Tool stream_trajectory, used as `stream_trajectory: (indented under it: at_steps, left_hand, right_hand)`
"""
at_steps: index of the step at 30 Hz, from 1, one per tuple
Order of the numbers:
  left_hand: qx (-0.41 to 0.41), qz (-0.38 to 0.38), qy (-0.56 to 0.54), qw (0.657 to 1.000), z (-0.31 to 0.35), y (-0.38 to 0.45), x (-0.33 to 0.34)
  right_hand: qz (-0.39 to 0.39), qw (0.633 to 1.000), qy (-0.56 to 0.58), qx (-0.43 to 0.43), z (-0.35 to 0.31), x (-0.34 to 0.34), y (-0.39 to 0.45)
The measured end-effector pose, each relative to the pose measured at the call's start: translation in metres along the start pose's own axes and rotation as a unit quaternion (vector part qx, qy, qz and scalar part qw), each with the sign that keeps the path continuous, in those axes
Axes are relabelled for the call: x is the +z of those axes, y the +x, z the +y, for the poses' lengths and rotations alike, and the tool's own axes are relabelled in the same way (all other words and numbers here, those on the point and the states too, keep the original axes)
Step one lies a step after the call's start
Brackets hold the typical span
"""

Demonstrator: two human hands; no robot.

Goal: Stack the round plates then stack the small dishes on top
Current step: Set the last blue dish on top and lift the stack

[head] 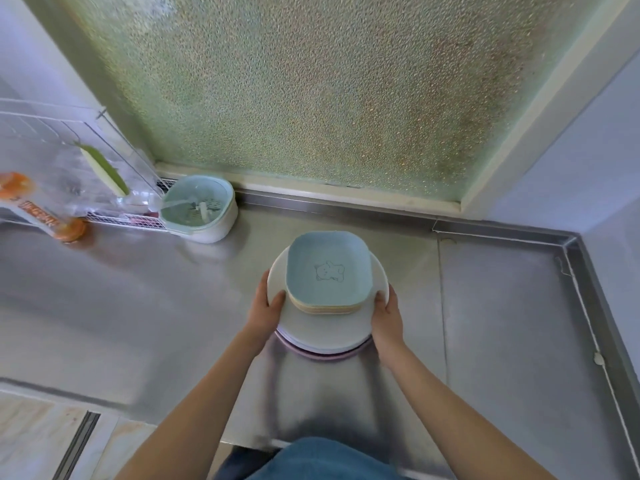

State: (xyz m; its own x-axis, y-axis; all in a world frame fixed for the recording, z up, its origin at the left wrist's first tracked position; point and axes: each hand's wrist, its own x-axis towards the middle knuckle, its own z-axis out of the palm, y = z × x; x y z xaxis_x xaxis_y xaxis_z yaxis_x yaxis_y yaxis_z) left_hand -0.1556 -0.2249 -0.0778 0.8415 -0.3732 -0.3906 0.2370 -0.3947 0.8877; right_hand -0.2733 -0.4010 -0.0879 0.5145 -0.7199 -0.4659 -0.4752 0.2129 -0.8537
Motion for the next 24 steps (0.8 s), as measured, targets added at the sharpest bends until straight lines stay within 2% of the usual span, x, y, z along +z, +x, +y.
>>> stream_trajectory:
  at_steps: [6, 11, 16, 20, 24]
  left_hand:
    - [-0.002, 0.019, -0.008, 1.0, 0.011, 0.055, -0.069]
    - [0.034, 0.021, -0.005, 0.999, 0.022, 0.096, -0.104]
    - [0.009, 0.016, -0.013, 1.0, 0.019, 0.119, -0.115]
    - [0.024, 0.023, -0.022, 0.999, 0.019, 0.12, -0.111]
    - [0.018, 0.013, 0.016, 1.0, 0.019, 0.123, -0.111]
  right_hand:
    - [0.004, 1.0, 0.004, -0.007, -0.029, 0.087, 0.015]
    - [0.028, 1.0, 0.006, -0.011, -0.054, 0.136, 0.04]
    - [0.068, 0.997, -0.01, -0.02, -0.068, 0.154, 0.05]
    - [0.091, 0.995, 0.001, -0.03, -0.069, 0.156, 0.045]
    - [0.099, 0.995, 0.009, -0.023, -0.07, 0.157, 0.046]
